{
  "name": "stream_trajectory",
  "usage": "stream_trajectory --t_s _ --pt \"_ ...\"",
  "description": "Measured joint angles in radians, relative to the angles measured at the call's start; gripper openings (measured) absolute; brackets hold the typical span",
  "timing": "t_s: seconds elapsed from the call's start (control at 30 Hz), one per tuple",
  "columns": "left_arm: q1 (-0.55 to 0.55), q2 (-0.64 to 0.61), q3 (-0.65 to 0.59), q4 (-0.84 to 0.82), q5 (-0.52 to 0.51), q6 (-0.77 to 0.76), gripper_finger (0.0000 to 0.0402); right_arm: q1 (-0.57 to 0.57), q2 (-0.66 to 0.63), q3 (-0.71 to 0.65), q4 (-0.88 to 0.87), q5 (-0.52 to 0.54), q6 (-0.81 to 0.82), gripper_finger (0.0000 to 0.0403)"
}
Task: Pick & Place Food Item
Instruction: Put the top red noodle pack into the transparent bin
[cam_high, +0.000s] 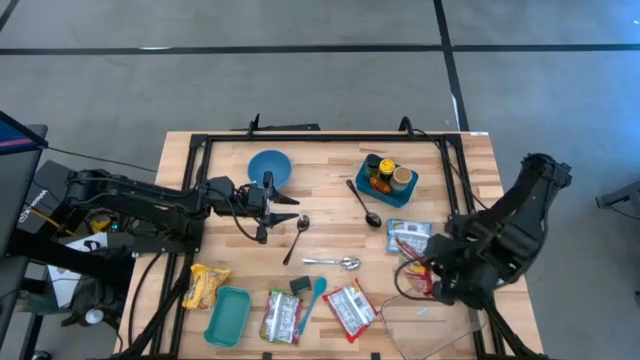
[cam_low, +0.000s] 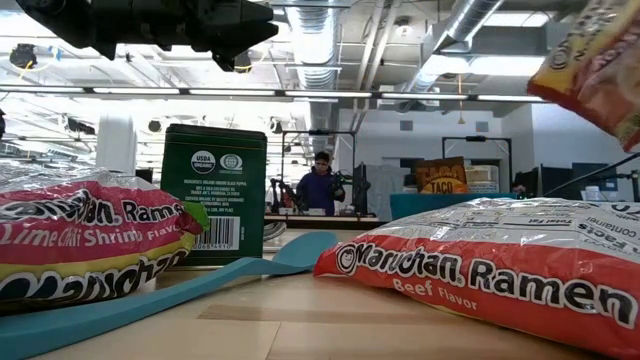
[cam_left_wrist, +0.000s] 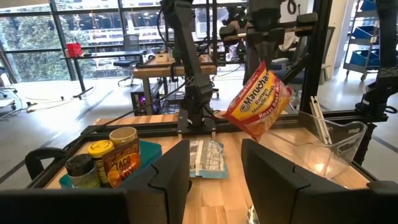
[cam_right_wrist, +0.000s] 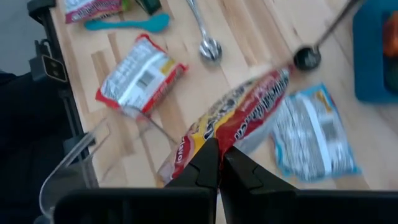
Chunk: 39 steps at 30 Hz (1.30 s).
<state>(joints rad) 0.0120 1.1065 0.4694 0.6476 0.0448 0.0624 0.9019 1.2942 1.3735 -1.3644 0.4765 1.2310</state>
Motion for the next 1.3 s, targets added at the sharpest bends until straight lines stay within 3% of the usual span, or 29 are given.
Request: stream_trajectory --t_s 0.33,0.8,1.3 --pt "0.0 0.0 0.0 0.0 0.0 0.0 0.014 0.202 0.0 0.0 -0.16 -0.003 0.394 0.0" --pt "0.0 0.0 0.0 0.004 0.003 0.0 0.0136 0.437 0.003 0.0 -0.173 -0.033 0.87 0.0" --pt "0.0 0.0 0.0 0.012 -0.002 0.0 0.0136 0.503 0.003 0.0 -0.179 -0.04 0.973 0.0"
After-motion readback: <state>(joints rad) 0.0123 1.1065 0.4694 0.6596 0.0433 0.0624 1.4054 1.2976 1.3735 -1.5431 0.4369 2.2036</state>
